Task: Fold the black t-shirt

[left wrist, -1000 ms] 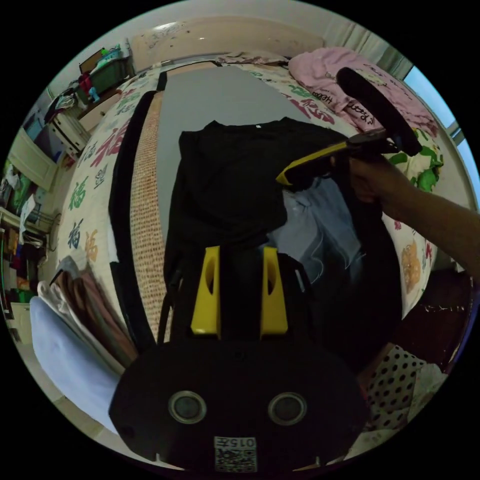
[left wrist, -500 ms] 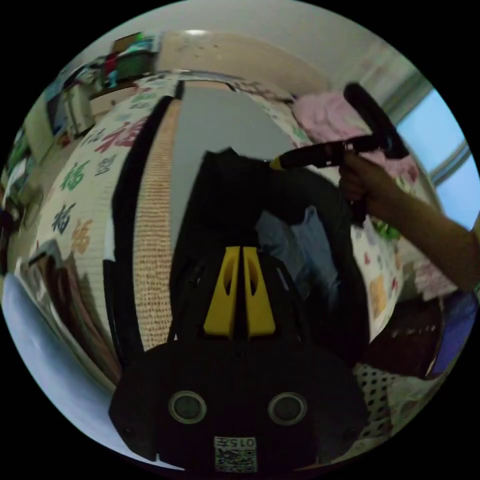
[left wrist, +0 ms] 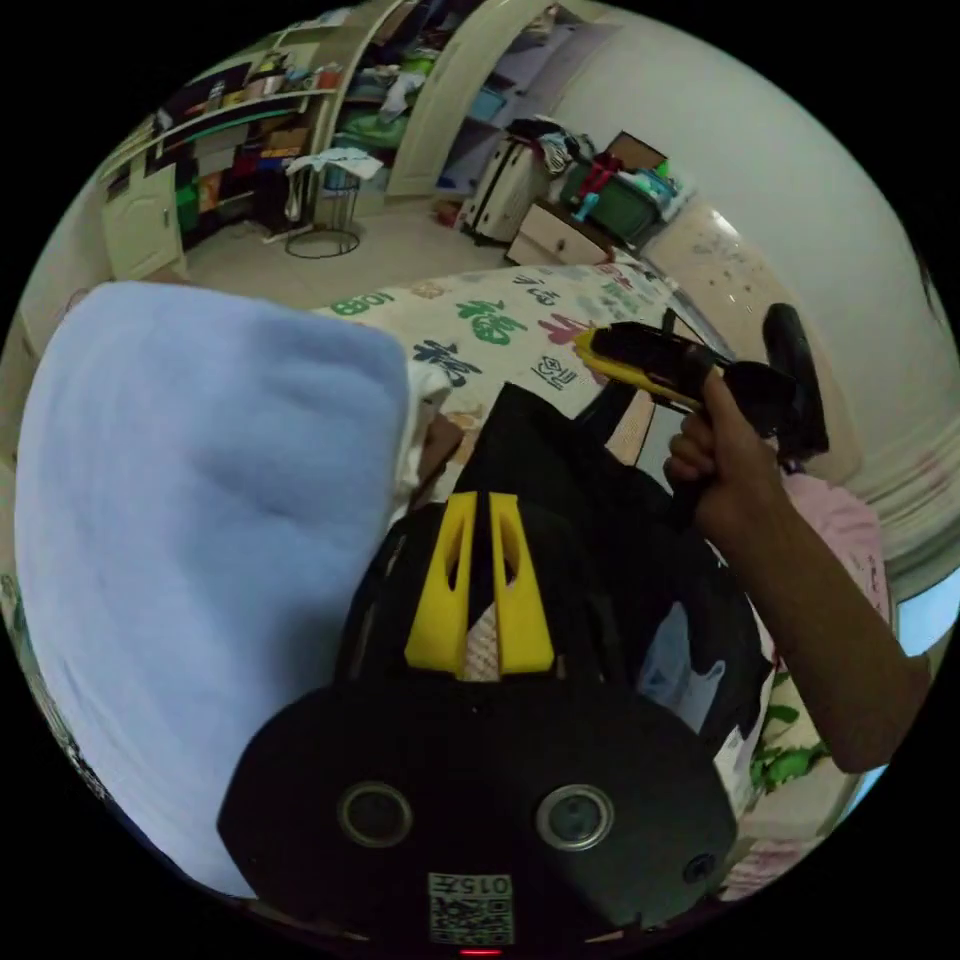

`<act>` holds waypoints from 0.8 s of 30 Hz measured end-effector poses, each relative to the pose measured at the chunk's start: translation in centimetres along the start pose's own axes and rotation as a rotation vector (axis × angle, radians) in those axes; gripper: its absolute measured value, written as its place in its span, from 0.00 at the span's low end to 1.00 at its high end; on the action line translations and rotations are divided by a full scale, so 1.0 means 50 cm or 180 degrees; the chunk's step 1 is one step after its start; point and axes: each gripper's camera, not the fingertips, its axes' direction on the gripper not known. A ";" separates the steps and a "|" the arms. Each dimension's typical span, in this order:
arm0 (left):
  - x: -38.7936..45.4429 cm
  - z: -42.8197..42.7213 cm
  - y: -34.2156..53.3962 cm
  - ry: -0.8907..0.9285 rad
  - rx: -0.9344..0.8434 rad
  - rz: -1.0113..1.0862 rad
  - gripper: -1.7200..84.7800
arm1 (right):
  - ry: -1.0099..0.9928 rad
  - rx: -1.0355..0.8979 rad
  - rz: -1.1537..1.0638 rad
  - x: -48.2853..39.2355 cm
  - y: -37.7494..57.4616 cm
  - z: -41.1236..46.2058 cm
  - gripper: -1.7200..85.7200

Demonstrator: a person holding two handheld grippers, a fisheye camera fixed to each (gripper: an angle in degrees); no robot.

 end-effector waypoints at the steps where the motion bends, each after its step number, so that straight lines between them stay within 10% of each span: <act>1: 0.008 -0.002 0.002 -0.0037 -0.0011 0.0059 0.03 | 0.0183 0.0107 0.0053 0.013 0.038 -0.041 0.09; 11: 0.316 0.147 -0.038 0.0974 -0.0045 0.2198 0.01 | 0.2383 -0.0142 0.1226 0.260 0.370 -0.321 0.02; 24: 0.598 0.470 -0.052 0.0594 -0.0475 0.2983 0.01 | 0.2945 -0.0475 0.1497 0.380 0.319 -0.196 0.01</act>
